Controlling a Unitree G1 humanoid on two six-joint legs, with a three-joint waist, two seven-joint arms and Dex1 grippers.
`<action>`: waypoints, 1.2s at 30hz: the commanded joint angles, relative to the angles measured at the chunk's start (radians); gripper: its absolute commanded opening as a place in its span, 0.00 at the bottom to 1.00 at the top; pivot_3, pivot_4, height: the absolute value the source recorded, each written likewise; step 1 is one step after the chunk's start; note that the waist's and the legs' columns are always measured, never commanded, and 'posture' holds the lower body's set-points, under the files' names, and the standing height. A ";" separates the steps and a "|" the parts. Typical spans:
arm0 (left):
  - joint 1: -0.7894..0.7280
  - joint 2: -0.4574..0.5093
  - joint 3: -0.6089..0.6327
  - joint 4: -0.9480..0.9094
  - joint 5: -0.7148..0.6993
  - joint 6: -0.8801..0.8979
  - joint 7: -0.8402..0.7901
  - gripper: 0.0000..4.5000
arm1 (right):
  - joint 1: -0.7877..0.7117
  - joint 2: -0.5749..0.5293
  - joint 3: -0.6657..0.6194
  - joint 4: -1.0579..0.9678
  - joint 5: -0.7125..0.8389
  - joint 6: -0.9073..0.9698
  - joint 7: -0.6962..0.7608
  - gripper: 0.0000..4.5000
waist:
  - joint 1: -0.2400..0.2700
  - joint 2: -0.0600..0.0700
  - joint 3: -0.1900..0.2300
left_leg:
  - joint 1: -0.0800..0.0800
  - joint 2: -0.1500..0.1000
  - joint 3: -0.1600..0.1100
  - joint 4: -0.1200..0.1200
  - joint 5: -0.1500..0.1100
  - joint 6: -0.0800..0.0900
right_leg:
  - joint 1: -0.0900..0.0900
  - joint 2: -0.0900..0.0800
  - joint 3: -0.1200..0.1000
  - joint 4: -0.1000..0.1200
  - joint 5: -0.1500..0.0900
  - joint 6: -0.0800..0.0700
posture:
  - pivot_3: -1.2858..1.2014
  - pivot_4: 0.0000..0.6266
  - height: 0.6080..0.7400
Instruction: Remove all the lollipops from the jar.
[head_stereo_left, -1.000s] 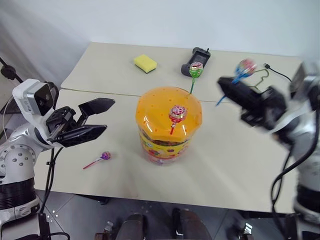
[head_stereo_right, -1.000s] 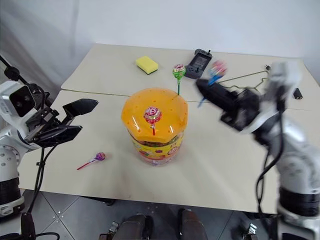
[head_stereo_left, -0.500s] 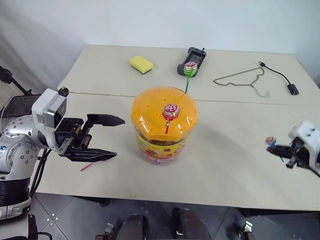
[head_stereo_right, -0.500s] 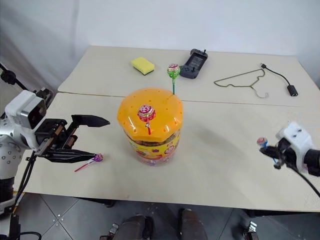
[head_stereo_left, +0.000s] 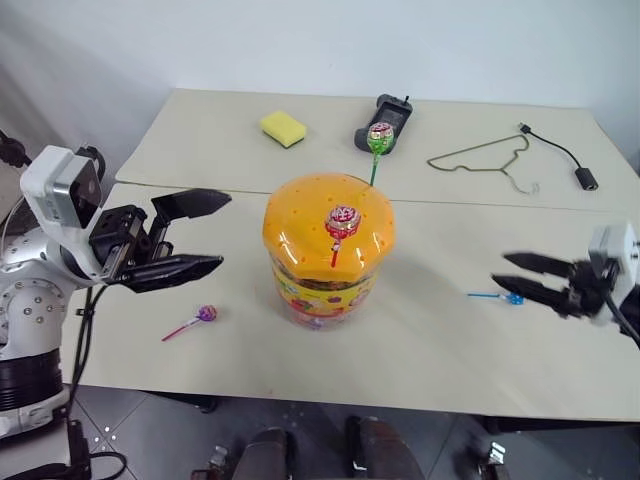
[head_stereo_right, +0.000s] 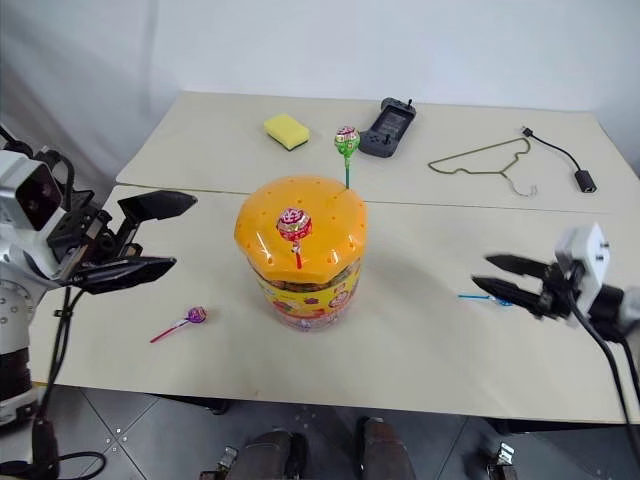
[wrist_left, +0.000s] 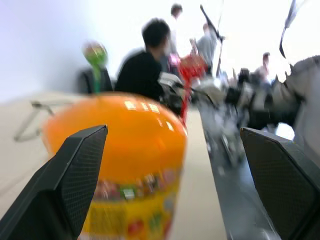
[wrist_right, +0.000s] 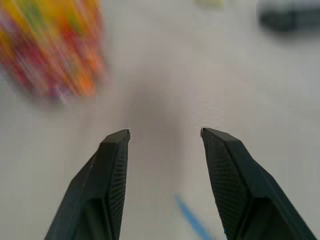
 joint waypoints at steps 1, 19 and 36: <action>-0.011 -0.054 0.062 0.005 -0.084 0.024 0.118 1.00 | -0.142 0.073 0.009 -0.158 0.146 0.097 -0.121 0.53 | -0.001 0.000 0.000 | 0.000 0.000 -0.001 0.000 0.000 -0.001 | 0.000 0.000 -0.001 0.000 0.000 0.000 | 0.52 0.24 1.00; -0.037 -0.090 -0.011 -0.027 -0.093 0.074 0.158 1.00 | -0.617 0.304 0.303 -0.077 0.073 0.305 -0.329 0.49 | -0.002 0.000 0.000 | -0.004 -0.001 -0.003 0.000 0.002 -0.006 | -0.002 -0.001 -0.003 -0.002 0.000 0.000 | 0.52 0.24 1.00; -0.067 -0.094 -0.030 -0.016 -0.056 0.038 0.113 1.00 | -0.644 0.246 0.053 0.029 0.152 0.300 -0.259 0.01 | 0.002 0.000 0.000 | -0.005 -0.001 -0.003 -0.001 0.002 -0.004 | -0.002 -0.002 -0.004 -0.001 0.000 0.000 | 0.52 0.24 1.00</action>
